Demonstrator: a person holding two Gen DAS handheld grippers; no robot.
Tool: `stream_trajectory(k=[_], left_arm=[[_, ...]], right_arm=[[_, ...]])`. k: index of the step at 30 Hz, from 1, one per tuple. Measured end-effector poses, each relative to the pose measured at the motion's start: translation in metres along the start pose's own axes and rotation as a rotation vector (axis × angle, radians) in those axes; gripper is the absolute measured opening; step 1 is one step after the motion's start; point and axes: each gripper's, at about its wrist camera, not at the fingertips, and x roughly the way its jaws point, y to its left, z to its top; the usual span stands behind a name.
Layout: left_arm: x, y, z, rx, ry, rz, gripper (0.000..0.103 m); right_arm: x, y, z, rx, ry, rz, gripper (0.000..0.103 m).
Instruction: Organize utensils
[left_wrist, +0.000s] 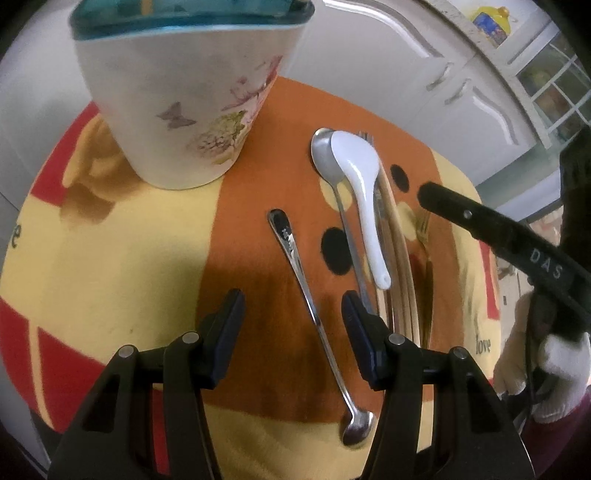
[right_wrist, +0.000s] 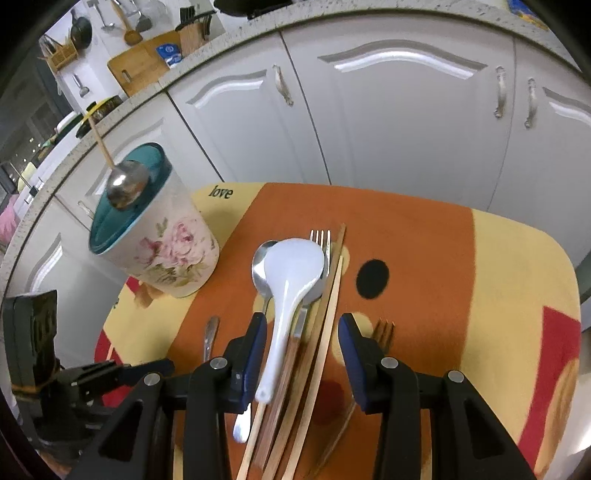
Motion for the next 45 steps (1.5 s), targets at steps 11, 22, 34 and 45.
stream_trajectory(k=[11,22,34,45], left_arm=[[0.019,-0.018,0.011,0.086,-0.03,0.065,0.013],[0.014,0.009,0.018,0.012,0.001,-0.044,0.009],[-0.011,0.011,0.016,0.015,-0.051,-0.084,0.008],[-0.034,-0.001,0.014,0.049,-0.103,-0.111,0.006]], right_arm=[[0.046,-0.005,0.032,-0.013,0.053,0.01,0.038],[0.06,-0.001,0.043,0.004,0.071,0.138,0.011],[0.0,-0.005,0.012,0.008,-0.012,0.17,0.002],[-0.033,-0.011,0.001,0.027,-0.069,0.118,0.001]])
